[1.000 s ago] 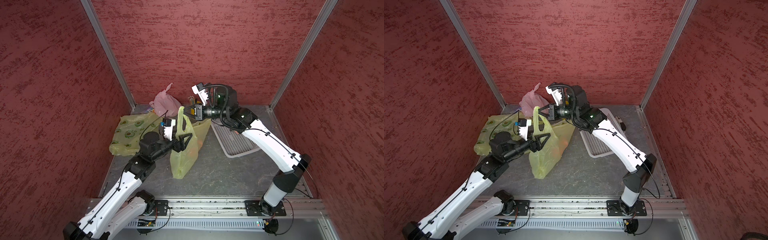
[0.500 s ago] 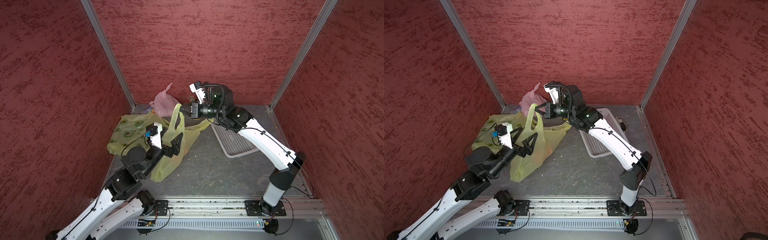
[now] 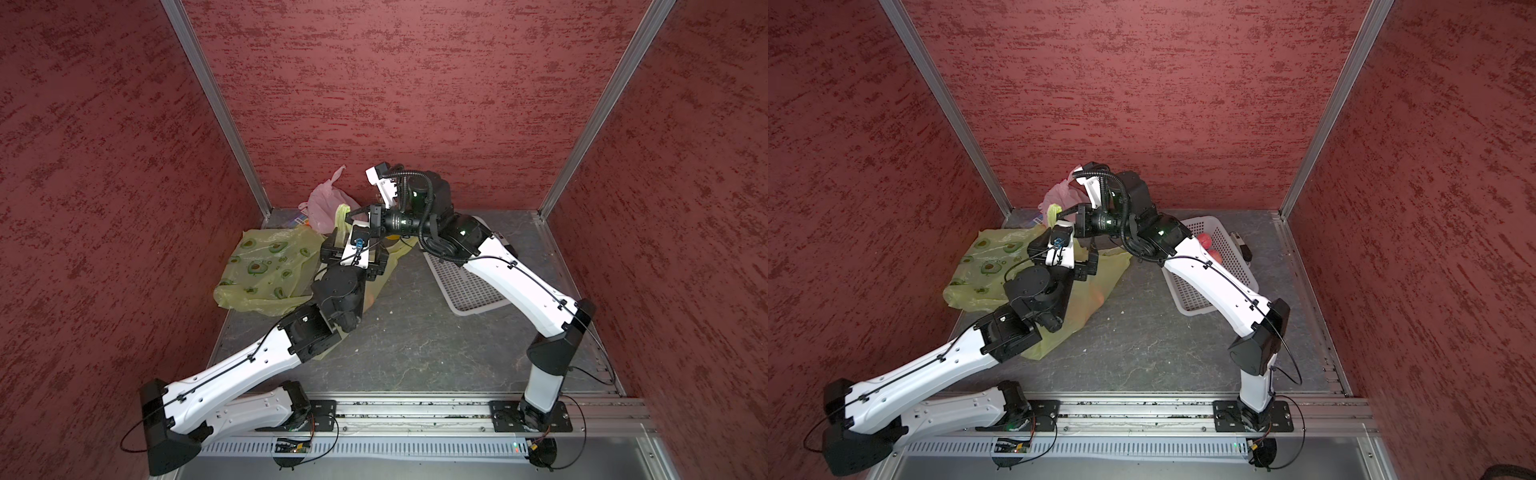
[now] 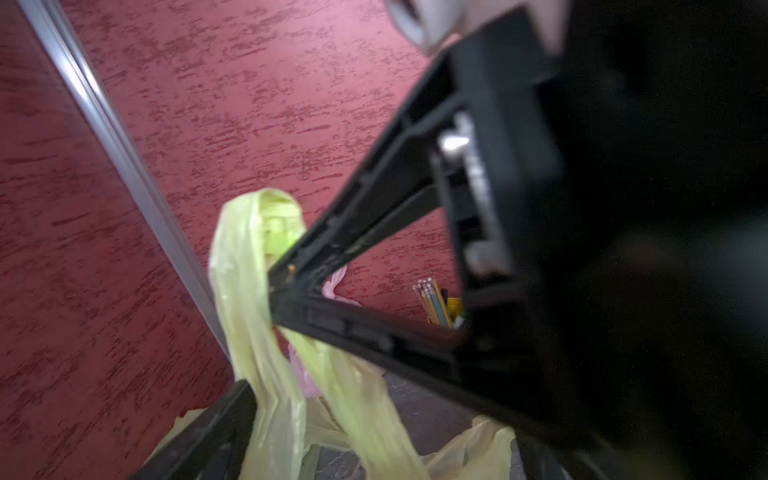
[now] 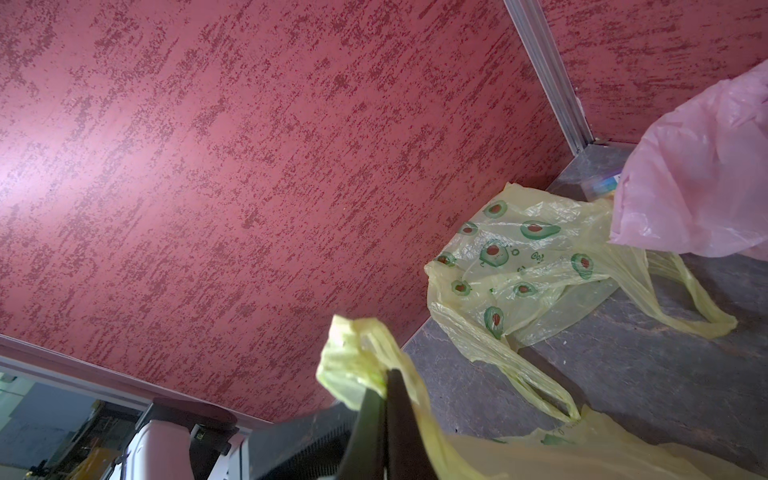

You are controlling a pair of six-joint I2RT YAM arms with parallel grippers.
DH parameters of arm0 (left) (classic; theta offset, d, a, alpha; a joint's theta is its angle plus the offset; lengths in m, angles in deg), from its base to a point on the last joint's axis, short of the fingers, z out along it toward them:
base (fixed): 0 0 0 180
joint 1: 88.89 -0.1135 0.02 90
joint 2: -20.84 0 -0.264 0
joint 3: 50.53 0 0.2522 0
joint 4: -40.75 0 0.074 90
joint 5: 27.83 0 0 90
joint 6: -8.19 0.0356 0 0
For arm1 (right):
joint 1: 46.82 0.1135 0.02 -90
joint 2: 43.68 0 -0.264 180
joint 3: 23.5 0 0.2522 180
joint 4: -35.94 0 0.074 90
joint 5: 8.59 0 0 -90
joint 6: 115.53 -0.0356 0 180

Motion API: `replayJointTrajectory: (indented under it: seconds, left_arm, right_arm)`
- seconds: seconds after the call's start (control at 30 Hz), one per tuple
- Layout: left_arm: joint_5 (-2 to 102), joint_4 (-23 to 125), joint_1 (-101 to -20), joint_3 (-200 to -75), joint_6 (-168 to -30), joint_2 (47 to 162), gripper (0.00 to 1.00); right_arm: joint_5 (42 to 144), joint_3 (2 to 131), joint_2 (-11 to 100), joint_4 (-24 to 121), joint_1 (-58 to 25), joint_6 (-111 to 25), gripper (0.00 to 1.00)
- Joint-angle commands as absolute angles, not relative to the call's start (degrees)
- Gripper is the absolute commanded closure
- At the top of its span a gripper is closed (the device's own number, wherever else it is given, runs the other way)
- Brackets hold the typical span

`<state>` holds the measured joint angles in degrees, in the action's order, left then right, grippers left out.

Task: Place the peach into a plastic bag & tie a knot
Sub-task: Adjust the plastic bag at the center of the board.

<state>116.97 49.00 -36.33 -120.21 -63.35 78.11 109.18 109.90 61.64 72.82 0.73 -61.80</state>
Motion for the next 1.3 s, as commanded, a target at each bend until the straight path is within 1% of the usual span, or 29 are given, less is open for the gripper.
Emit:
replayJointTrajectory:
  seconds: [0.0, 0.03, 0.1, 0.17, 0.23, 0.3, 0.4, 0.53, 0.57, 0.77, 0.8, 0.83, 0.9, 0.97, 1.0, 1.1, 1.2, 1.27]
  left_arm:
    - [118.9, 49.7, -39.9, -119.4, -68.2, 76.1, 0.13]
    - [117.1, 52.2, -41.1, -119.0, -70.8, 75.3, 0.19]
    - [113.1, 54.9, -43.3, -117.8, -74.1, 73.4, 0.26]
    - [106.2, 58.0, -46.2, -116.8, -77.3, 71.4, 0.29]
    - [98.4, 59.9, -48.6, -115.5, -79.4, 69.6, 0.35]
    - [92.4, 60.7, -50.0, -114.3, -80.2, 68.5, 0.36]
    - [87.9, 62.1, -51.4, -113.0, -81.8, 68.2, 0.43]
    - [83.0, 63.7, -54.0, -112.4, -84.2, 69.1, 0.57]
    - [82.2, 64.0, -54.6, -112.4, -84.7, 69.4, 0.6]
    - [74.7, 63.3, -58.9, -111.7, -87.1, 69.2, 0.94]
    - [72.8, 63.1, -59.6, -111.5, -87.3, 68.8, 0.99]
    - [70.8, 63.0, -60.4, -111.3, -87.7, 68.4, 1.0]
    - [67.9, 63.3, -61.6, -111.2, -88.5, 67.6, 1.0]
    - [64.3, 63.5, -62.7, -110.8, -89.1, 67.0, 1.0]
    - [62.9, 63.5, -62.9, -110.7, -89.3, 66.6, 1.0]
    - [60.5, 63.9, -63.1, -110.5, -89.8, 66.0, 1.0]
    - [59.1, 64.3, -63.1, -110.4, -90.3, 66.0, 1.0]
    - [58.7, 64.4, -63.1, -110.5, -90.5, 65.9, 1.0]
  right_arm:
    - [107.6, 110.5, 59.9, 72.7, 1.4, -62.8, 1.0]
    - [107.1, 110.0, 59.1, 72.6, 1.3, -62.7, 1.0]
    - [106.5, 108.9, 58.1, 72.2, 1.3, -62.4, 1.0]
    - [106.4, 108.7, 57.5, 72.2, 1.3, -62.5, 1.0]
    - [106.5, 108.8, 57.4, 72.2, 1.3, -62.4, 1.0]
    - [106.3, 109.0, 57.4, 72.3, 1.3, -62.5, 1.0]
    - [106.3, 109.2, 57.2, 72.1, 1.3, -62.6, 1.0]
    - [106.0, 110.1, 57.2, 72.7, 1.3, -62.5, 1.0]
    - [105.9, 110.3, 57.2, 72.9, 1.3, -62.5, 1.0]
    - [104.9, 110.6, 57.0, 74.9, 1.1, -60.7, 1.0]
    - [103.3, 111.0, 56.8, 76.4, 0.7, -59.4, 0.98]
    - [101.1, 111.2, 56.4, 78.1, -0.1, -57.9, 0.82]
    - [94.4, 109.5, 54.8, 80.2, -2.5, -55.4, 0.57]
    - [89.2, 105.3, 53.2, 79.8, -5.4, -53.6, 0.33]
    - [87.9, 103.4, 52.8, 79.4, -6.7, -53.0, 0.25]
    - [87.1, 101.4, 55.8, 79.6, -9.5, -50.7, 0.13]
    - [86.5, 102.5, 60.5, 79.9, -10.5, -49.6, 0.08]
    - [86.2, 103.7, 63.4, 79.6, -11.0, -49.7, 0.06]
